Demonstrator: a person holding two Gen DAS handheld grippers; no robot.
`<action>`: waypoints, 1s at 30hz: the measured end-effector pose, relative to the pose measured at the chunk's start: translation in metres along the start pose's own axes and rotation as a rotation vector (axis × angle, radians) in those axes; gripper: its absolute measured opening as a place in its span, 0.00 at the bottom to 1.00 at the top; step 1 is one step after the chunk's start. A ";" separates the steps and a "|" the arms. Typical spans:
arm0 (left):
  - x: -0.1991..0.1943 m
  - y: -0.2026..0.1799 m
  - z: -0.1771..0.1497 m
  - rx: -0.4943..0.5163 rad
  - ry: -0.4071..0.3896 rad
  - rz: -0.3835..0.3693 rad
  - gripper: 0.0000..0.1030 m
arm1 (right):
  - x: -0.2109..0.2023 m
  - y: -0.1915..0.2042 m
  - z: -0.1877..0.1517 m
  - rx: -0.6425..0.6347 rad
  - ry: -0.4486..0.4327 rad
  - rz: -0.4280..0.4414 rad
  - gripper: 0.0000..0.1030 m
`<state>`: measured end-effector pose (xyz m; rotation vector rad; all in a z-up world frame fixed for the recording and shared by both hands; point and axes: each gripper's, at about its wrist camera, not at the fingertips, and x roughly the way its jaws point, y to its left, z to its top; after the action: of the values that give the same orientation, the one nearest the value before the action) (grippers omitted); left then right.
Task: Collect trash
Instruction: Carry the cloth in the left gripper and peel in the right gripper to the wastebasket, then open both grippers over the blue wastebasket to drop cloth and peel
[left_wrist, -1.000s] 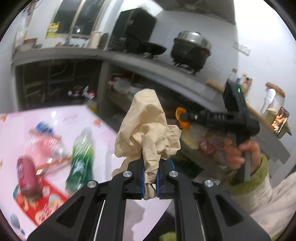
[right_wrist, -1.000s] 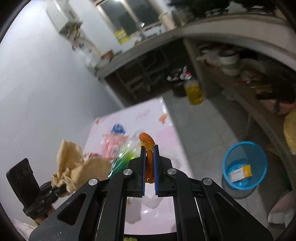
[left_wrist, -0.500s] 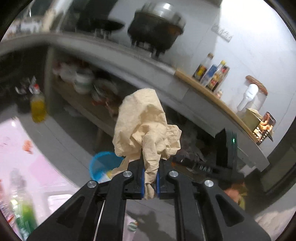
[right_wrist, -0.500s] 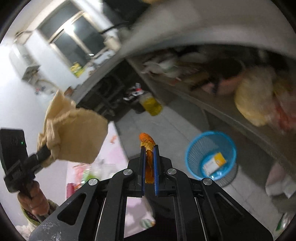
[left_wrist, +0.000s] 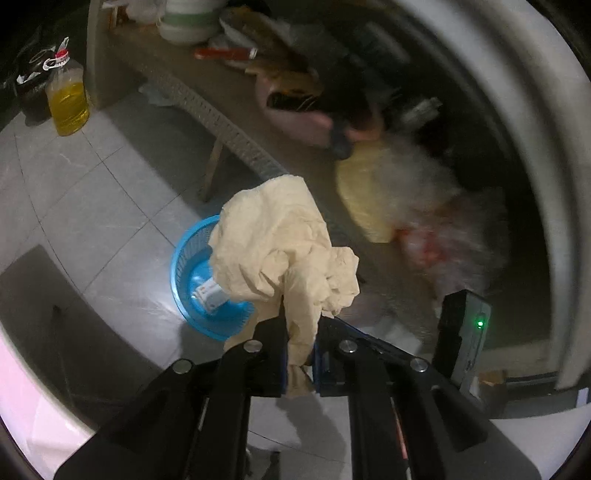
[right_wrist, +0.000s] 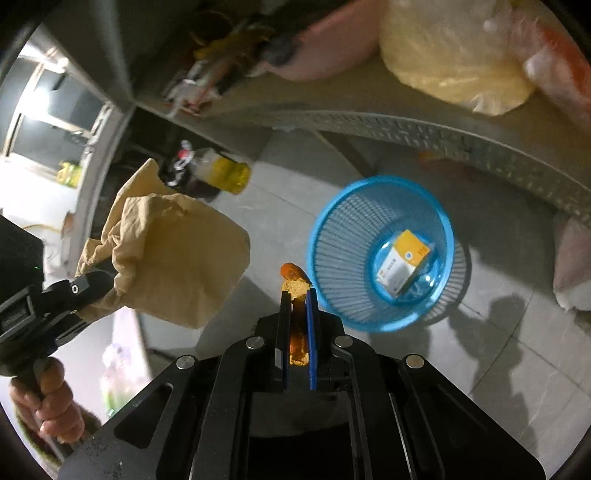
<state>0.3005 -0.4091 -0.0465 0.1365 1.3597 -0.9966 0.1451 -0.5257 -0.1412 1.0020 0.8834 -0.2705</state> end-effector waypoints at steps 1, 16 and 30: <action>0.013 0.002 0.007 -0.003 0.004 0.030 0.13 | 0.011 -0.003 0.006 0.010 -0.008 -0.019 0.08; 0.026 0.012 0.025 0.035 -0.060 0.091 0.54 | 0.049 -0.040 0.009 0.064 -0.022 -0.073 0.37; -0.110 -0.023 -0.047 0.130 -0.281 0.044 0.54 | -0.015 0.003 -0.021 -0.153 -0.083 -0.103 0.55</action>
<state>0.2627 -0.3379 0.0453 0.1184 1.0330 -1.0263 0.1260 -0.5094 -0.1332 0.7991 0.8681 -0.3243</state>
